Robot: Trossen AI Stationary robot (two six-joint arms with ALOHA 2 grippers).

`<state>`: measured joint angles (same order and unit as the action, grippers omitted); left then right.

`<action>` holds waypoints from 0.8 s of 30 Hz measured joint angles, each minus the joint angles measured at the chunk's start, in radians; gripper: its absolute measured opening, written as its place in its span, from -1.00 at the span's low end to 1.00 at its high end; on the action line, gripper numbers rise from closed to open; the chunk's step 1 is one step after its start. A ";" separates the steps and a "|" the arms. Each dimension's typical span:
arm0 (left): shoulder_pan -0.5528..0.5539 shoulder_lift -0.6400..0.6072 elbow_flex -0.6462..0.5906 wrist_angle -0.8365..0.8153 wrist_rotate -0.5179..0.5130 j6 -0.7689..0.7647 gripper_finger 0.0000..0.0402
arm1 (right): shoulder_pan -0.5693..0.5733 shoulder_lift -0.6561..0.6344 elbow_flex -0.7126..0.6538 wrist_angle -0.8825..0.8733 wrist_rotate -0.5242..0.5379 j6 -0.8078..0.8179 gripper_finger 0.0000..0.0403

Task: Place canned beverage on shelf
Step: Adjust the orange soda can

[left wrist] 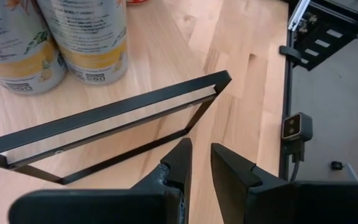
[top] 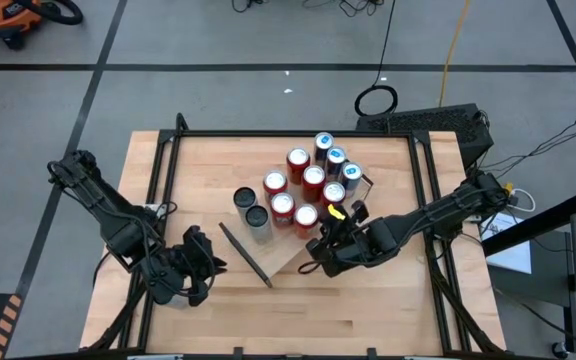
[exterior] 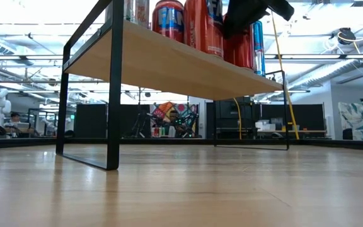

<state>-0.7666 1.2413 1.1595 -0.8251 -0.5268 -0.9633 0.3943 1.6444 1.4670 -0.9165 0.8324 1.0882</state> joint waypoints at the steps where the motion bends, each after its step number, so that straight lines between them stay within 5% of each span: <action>1: 0.000 0.000 0.000 -0.004 0.000 0.000 -0.70 | 0.000 0.000 0.000 0.003 -0.008 0.000 -1.00; 17: 0.000 0.000 -0.001 -0.054 -0.028 0.001 -0.70 | 0.043 -0.008 0.002 0.023 -0.085 0.035 -1.00; 24: 0.000 0.000 -0.001 -0.053 -0.027 -0.001 -0.70 | 0.046 -0.041 0.176 -0.161 -0.180 0.047 -1.00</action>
<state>-0.7666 1.2415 1.1583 -0.8776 -0.5537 -0.9638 0.4400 1.6033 1.6425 -1.0772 0.6528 1.1354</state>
